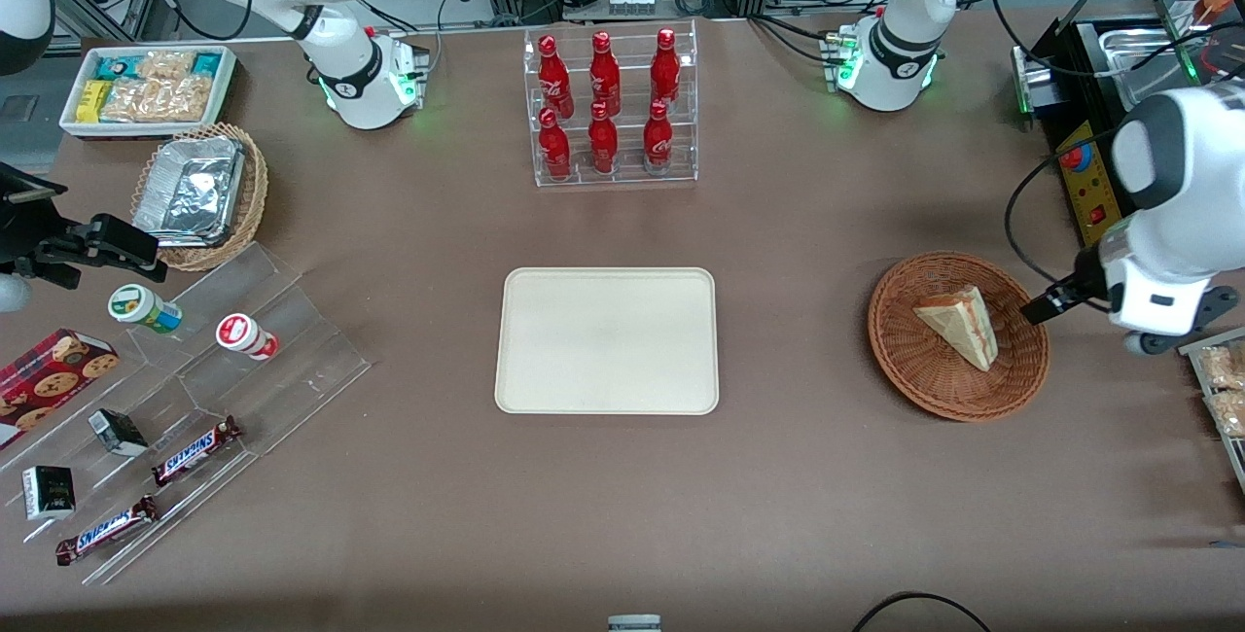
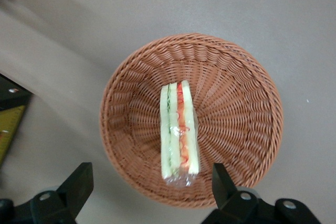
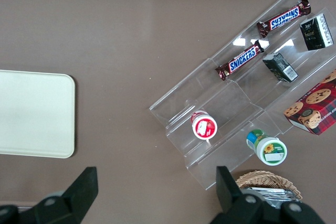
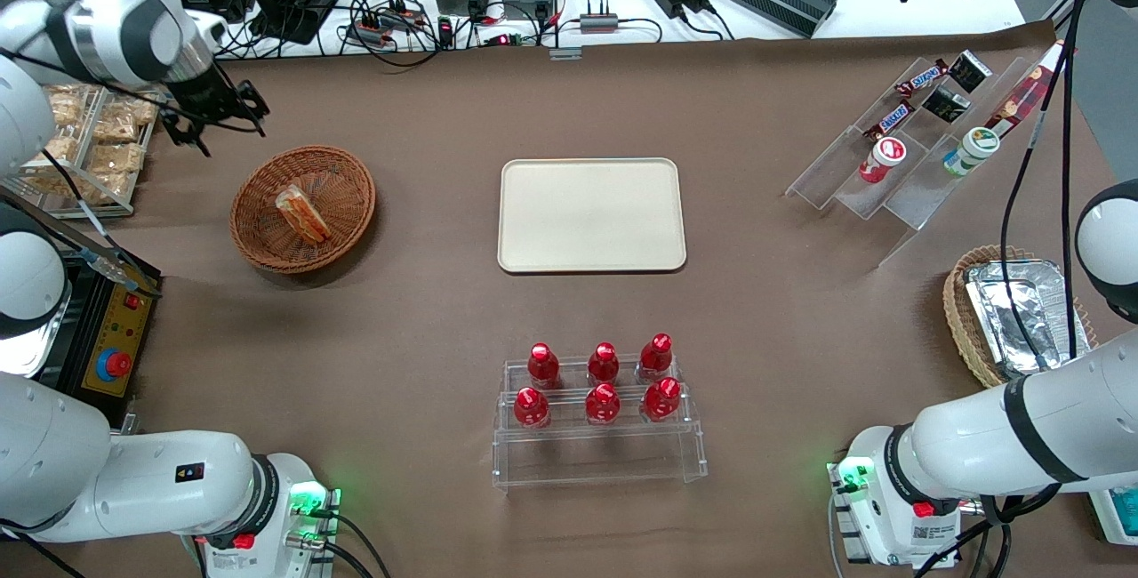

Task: Place sandwich from basket to tray
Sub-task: 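Lower the open left gripper around the wrapped sandwich in the basket, then close the left gripper on the sandwich and lift it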

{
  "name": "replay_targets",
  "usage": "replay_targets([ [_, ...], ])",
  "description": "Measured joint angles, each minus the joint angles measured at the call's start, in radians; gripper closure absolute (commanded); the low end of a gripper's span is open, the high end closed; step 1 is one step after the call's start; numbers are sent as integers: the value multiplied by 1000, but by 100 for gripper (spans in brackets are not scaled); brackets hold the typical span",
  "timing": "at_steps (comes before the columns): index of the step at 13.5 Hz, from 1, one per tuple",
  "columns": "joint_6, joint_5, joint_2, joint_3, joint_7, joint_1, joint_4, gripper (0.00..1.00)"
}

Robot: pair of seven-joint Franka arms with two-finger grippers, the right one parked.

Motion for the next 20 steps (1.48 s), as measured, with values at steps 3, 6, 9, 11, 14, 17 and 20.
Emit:
replay_targets([
  [3, 181, 0, 18, -1, -100, 0, -131, 0],
  [6, 266, -1, 44, 0, -125, 0, -202, 0],
  [9, 319, -1, 88, -1, -167, 0, -207, 1],
  [11, 340, -1, 108, -2, -176, 0, -207, 1],
  [14, 354, -1, 142, -4, -177, -5, -208, 1],
  [17, 371, -1, 177, -11, -180, -13, -208, 13],
  [20, 371, -1, 189, -12, -181, -22, -208, 33],
])
